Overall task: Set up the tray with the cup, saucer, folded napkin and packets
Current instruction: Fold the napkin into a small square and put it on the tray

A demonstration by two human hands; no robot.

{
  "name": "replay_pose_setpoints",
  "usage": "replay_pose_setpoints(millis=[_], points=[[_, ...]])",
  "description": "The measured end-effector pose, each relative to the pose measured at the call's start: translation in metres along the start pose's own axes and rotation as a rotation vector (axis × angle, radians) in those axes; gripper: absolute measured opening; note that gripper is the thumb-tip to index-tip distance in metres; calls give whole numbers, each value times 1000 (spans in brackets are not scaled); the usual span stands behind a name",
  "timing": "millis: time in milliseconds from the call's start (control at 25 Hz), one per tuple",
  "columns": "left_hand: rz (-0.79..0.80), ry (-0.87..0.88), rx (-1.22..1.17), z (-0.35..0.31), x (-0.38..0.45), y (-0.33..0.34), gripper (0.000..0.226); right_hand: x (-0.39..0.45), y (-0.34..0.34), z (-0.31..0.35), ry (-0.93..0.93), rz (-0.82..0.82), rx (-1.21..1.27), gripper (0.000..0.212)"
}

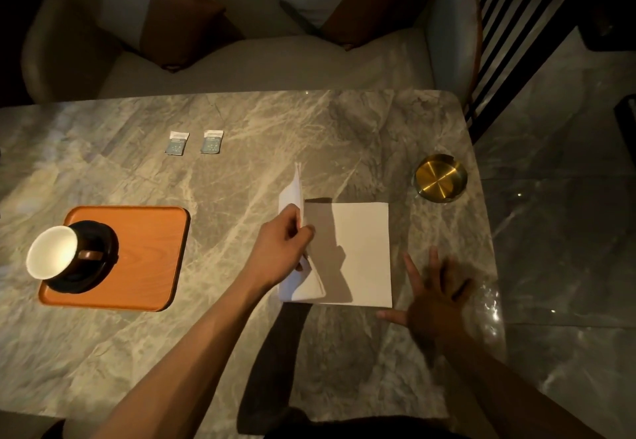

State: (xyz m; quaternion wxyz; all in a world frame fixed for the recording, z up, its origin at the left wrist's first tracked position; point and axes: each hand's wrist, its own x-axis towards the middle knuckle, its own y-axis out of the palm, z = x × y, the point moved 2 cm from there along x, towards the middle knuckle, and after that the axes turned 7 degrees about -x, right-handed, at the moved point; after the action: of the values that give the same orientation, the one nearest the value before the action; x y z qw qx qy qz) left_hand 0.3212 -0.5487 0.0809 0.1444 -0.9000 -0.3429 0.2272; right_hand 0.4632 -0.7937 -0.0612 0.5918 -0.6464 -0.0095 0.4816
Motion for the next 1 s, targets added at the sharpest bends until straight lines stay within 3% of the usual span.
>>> replay_pose_setpoints(millis=[160, 560, 1000], points=[[93, 59, 183, -2, 3, 49, 21, 3, 6, -3, -3, -20, -4, 127], [228, -5, 505, 30, 34, 131, 23, 4, 6, -2, 8, -75, 18, 127], [256, 15, 439, 42, 33, 152, 20, 5, 10, -3, 7, -129, -14, 128]])
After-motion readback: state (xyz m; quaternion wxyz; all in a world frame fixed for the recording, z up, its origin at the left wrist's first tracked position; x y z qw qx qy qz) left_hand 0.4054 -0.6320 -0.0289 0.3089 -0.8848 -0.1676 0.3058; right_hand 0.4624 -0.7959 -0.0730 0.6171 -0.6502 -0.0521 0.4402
